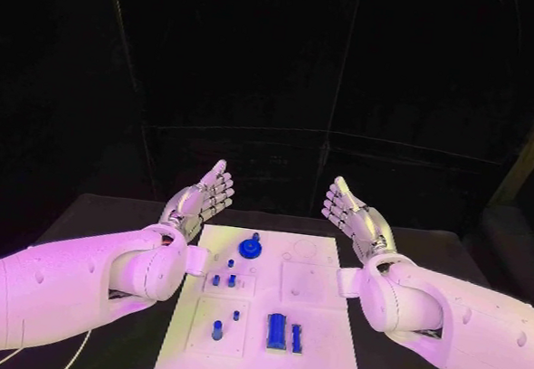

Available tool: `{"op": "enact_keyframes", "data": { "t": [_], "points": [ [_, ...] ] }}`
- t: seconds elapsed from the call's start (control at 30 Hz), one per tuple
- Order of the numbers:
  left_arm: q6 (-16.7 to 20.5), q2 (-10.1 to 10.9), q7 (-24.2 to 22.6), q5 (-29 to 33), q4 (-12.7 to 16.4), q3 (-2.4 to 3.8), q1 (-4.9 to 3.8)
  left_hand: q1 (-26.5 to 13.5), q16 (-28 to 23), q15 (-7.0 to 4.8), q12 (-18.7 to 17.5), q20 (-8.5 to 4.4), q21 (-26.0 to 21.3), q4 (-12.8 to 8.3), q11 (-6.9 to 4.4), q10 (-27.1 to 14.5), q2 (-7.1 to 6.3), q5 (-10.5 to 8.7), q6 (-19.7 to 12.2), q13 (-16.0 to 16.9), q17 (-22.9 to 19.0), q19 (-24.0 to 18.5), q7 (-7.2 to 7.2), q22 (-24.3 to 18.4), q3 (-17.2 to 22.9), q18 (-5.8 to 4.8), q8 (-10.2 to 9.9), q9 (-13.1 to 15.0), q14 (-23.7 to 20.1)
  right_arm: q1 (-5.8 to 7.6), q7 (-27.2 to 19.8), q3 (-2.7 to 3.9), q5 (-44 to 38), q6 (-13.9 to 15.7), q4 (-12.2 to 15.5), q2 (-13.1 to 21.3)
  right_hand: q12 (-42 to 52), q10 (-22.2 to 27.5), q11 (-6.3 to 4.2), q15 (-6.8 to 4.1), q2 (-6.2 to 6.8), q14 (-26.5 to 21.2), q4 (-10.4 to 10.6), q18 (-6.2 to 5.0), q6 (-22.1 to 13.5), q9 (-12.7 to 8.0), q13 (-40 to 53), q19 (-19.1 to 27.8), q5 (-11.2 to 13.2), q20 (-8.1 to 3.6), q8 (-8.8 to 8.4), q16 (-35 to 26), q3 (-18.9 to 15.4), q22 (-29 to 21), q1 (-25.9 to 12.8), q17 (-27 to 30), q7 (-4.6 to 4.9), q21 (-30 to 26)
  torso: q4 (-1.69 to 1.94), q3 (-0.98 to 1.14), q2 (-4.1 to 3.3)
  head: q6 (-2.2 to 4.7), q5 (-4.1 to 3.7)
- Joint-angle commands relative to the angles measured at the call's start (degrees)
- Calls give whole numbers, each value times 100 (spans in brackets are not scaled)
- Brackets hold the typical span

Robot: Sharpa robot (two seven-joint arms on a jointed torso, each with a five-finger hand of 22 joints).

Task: Assemble the parts on the task board

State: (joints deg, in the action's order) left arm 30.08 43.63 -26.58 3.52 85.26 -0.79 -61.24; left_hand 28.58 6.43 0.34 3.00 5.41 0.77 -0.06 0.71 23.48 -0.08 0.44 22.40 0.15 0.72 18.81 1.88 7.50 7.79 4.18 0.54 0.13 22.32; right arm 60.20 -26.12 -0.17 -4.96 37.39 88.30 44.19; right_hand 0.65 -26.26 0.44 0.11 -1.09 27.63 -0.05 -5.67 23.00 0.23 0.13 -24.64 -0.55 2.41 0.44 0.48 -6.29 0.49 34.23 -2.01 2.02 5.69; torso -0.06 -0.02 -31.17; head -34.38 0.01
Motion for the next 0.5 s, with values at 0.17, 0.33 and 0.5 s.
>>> {"op": "enact_keyframes", "data": {
  "t": [0.17,0.33,0.5],
  "points": [
    [1343,97,-313,-340,427,72,96,-1235,-643,-34,-300,-541,-77,6,-71,-1013,8,-44,-964,-15,-72,-800,-188,-325,-336,-418,-54,-13,-965,-4,-367,17,496,672,166,50,-65,1123,-44,-11,109,-1186,5,567,-985,-23,-13,1056,55,-241,-44,-48,629,-49,-1467,201,-202,-569,6,2,-1,0,-1],
    [1403,107,-321,-352,469,79,108,-1525,-643,-34,-300,-541,-77,6,-71,-1251,8,-44,-1193,-15,-72,-994,-188,-750,-779,-418,-54,-13,-1191,-4,-367,17,496,672,166,50,-65,1389,-44,-11,109,-1465,5,567,-1218,-23,-13,1306,55,-241,-44,-48,629,-49,-1815,201,-202,-569,6,2,-1,0,-1],
    [1403,107,-321,-352,469,79,108,-1780,-643,-34,-300,-541,-77,6,-71,-1462,8,-44,-1397,-15,-72,-1167,-188,-750,-779,-418,-54,-13,-1390,-4,-367,17,496,672,166,50,-65,1615,-44,-11,109,-1705,5,567,-1418,-23,-13,1516,55,-241,-44,-48,629,-49,-2106,201,-202,-569,6,2,-1,0,-1]
  ]
}}
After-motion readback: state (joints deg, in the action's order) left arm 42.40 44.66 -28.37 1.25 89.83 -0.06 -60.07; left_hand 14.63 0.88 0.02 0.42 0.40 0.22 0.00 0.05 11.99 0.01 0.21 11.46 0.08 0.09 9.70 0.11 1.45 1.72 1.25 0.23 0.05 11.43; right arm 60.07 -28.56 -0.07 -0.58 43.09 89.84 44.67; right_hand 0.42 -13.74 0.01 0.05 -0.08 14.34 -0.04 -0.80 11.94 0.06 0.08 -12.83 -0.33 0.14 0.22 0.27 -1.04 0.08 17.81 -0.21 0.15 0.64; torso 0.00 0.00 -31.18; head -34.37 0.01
